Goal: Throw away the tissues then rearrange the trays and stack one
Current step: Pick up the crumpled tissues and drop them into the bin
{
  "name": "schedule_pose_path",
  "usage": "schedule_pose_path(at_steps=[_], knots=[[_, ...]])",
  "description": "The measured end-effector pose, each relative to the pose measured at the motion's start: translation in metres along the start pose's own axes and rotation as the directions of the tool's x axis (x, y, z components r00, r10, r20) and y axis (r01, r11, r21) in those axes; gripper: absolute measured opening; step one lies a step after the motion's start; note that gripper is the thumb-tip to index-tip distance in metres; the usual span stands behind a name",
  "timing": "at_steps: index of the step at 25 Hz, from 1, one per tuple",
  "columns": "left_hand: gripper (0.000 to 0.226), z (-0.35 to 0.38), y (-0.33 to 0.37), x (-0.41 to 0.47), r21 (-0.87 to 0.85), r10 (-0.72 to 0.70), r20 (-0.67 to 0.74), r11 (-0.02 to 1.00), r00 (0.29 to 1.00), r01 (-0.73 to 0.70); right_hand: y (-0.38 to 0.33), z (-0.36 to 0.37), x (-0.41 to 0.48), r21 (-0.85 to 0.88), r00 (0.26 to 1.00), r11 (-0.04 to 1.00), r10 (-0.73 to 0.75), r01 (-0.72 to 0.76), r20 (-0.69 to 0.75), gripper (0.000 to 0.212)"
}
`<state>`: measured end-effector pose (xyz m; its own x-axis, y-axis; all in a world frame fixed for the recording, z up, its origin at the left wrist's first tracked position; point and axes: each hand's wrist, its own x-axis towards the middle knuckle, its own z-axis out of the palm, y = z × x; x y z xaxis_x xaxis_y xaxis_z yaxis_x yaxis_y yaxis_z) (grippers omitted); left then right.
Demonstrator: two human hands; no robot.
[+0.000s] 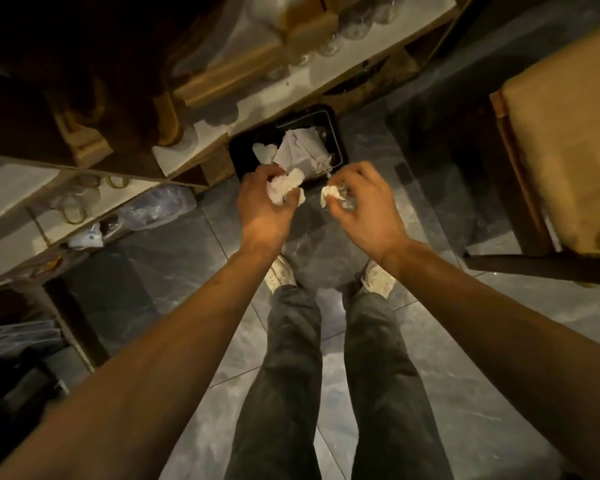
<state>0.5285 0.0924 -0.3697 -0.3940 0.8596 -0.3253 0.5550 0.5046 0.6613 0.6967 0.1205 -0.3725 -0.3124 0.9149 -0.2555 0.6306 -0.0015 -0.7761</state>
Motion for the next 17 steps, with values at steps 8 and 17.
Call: schedule_pose_path(at_steps=[8, 17], knots=[[0.037, 0.051, -0.081, 0.086, 0.130, 0.011, 0.014, 0.991, 1.000, -0.013, 0.068, 0.083, 0.083, -0.096, 0.994, 0.995, -0.001, 0.011, 0.108, 0.027], [0.043, 0.073, -0.109, 0.132, 0.138, -0.008, 0.050, 0.990, 0.999, 0.001, 0.090, 0.104, 0.126, -0.171, 0.995, 0.985, 0.012, 0.005, 0.103, 0.029]])
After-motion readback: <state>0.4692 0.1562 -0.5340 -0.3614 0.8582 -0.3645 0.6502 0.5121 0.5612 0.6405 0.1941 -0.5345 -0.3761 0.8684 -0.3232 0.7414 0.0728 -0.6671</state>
